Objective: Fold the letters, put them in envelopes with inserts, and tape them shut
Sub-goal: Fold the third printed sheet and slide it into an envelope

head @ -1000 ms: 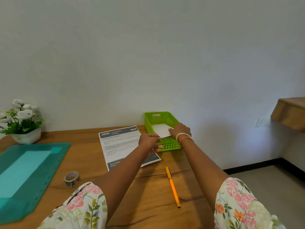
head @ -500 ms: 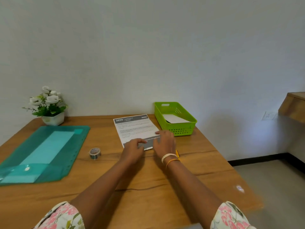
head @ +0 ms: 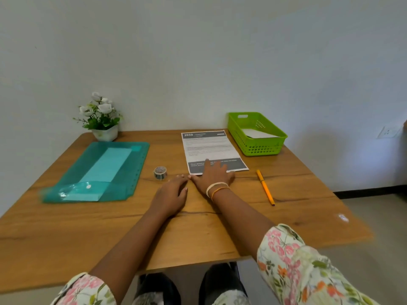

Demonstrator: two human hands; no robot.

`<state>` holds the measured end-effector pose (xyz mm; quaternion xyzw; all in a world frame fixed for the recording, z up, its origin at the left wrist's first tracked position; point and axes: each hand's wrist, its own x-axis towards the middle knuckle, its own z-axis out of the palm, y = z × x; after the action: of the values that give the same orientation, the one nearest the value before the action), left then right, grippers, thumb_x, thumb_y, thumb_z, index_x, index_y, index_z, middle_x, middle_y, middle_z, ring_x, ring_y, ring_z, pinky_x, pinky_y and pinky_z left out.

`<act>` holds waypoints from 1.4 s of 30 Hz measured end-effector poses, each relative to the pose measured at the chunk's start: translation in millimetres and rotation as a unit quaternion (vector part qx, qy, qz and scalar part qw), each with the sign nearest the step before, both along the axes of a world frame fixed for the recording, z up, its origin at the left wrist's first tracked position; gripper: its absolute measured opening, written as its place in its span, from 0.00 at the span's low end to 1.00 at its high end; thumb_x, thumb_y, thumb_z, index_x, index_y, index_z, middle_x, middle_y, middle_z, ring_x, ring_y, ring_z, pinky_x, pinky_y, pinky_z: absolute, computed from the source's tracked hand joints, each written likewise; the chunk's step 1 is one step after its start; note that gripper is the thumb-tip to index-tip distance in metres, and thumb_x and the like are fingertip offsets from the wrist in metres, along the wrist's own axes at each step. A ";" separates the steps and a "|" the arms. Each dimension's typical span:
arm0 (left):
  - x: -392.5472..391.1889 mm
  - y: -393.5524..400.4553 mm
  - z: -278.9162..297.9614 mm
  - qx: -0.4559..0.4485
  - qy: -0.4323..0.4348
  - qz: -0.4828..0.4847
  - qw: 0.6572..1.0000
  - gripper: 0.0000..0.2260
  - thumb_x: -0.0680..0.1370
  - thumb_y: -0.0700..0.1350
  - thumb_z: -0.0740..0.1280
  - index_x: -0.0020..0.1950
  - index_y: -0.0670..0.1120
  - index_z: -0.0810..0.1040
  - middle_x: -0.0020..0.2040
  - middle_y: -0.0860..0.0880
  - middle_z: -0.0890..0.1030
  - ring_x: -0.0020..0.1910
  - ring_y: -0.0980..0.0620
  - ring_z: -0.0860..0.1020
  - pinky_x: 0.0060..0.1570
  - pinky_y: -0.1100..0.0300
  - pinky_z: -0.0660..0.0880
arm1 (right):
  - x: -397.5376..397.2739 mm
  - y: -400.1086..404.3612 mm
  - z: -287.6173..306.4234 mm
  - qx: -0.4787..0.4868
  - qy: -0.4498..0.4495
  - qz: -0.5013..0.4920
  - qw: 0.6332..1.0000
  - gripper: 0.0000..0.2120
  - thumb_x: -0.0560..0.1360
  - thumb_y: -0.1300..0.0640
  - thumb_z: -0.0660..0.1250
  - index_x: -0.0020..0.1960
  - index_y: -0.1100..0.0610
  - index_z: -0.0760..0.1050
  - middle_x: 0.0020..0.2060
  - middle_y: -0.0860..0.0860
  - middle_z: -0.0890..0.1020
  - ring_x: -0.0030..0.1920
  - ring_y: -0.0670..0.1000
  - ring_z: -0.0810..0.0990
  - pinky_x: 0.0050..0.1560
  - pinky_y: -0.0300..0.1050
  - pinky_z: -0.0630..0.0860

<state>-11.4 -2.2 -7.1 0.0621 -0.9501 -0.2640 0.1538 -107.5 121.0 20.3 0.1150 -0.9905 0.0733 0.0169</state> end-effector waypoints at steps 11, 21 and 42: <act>1.1 4.1 1.0 -0.007 0.027 0.024 0.999 0.16 0.78 0.47 0.63 0.66 0.49 0.76 0.66 0.51 0.76 0.63 0.52 0.74 0.62 0.54 0.72 | 10.4 28.2 -5.5 -0.022 0.165 0.113 0.980 0.10 0.78 0.63 0.58 0.56 0.58 0.75 0.51 0.57 0.78 0.52 0.59 0.77 0.45 0.50 0.76; -1.1 -5.4 2.6 0.116 0.055 0.014 0.992 0.13 0.80 0.43 0.62 0.63 0.48 0.78 0.59 0.50 0.81 0.59 0.52 0.76 0.59 0.56 0.73 | 36.8 77.7 -19.4 -0.460 0.210 0.019 0.863 0.07 0.71 0.67 0.63 0.43 0.57 0.75 0.41 0.52 0.78 0.43 0.51 0.76 0.43 0.46 0.75; 52.5 -39.1 28.2 0.580 0.015 0.104 0.808 0.18 0.82 0.41 0.60 0.72 0.47 0.66 0.53 0.42 0.81 0.42 0.47 0.82 0.35 0.54 0.79 | 20.9 130.3 0.2 -0.605 -0.186 -0.006 0.774 0.13 0.64 0.67 0.57 0.25 0.59 0.75 0.39 0.57 0.80 0.40 0.55 0.77 0.44 0.46 0.74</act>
<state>41.1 -41.3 21.1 0.2345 -0.6055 -0.7492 0.1304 -86.6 251.3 20.5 0.0588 -0.7259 0.6777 -0.1012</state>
